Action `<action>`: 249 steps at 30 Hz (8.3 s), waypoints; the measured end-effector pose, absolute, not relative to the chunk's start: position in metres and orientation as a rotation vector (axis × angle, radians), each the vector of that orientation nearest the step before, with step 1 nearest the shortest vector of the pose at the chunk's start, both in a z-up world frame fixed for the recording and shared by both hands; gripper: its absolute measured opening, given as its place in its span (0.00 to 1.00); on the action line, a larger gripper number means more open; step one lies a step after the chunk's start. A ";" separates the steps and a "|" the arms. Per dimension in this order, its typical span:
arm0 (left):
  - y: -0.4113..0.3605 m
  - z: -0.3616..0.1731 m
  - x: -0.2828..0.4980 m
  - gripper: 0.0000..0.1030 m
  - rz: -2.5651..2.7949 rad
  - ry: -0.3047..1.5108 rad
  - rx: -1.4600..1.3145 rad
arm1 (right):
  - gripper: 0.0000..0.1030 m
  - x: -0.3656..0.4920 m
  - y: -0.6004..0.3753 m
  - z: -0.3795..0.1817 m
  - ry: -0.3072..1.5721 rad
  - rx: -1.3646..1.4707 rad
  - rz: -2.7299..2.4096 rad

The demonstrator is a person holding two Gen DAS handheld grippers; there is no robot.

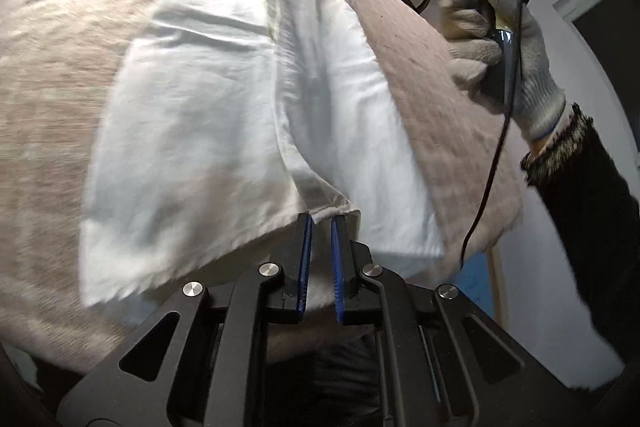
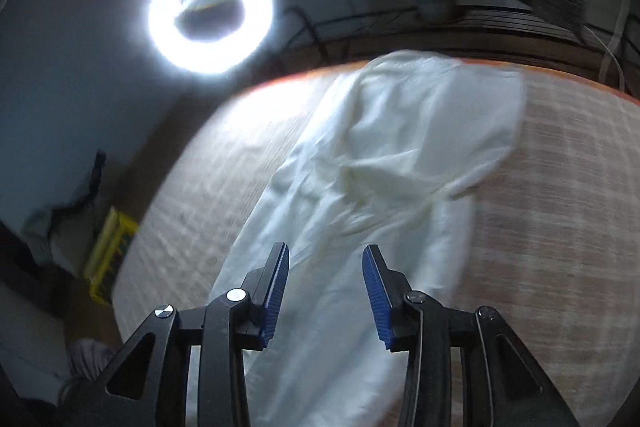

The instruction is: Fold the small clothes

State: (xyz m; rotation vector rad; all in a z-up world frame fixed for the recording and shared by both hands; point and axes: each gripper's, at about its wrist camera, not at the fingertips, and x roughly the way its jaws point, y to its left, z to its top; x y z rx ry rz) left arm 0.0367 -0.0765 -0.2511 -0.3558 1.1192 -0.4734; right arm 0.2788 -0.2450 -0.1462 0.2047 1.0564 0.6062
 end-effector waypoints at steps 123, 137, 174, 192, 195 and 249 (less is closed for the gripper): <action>0.038 -0.253 0.028 0.12 -0.426 1.217 -0.556 | 0.26 0.019 -0.341 -0.219 1.263 0.593 0.597; 0.022 -0.211 0.048 0.04 -0.486 1.145 -0.523 | 0.03 0.033 -0.326 -0.197 1.173 0.645 0.657; 0.026 -0.201 0.223 0.08 -0.364 1.023 -0.502 | 0.02 0.229 -0.311 -0.185 1.120 0.466 0.468; 0.030 -0.194 0.204 0.45 -0.372 0.959 -0.365 | 0.34 0.207 -0.311 -0.173 1.073 0.251 0.408; 0.022 -0.200 0.197 0.45 -0.412 0.967 -0.346 | 0.34 0.195 -0.296 -0.171 1.040 0.193 0.444; 0.008 -0.245 0.471 0.45 -0.258 0.989 -0.112 | 0.54 0.454 -0.314 -0.218 1.046 0.303 0.416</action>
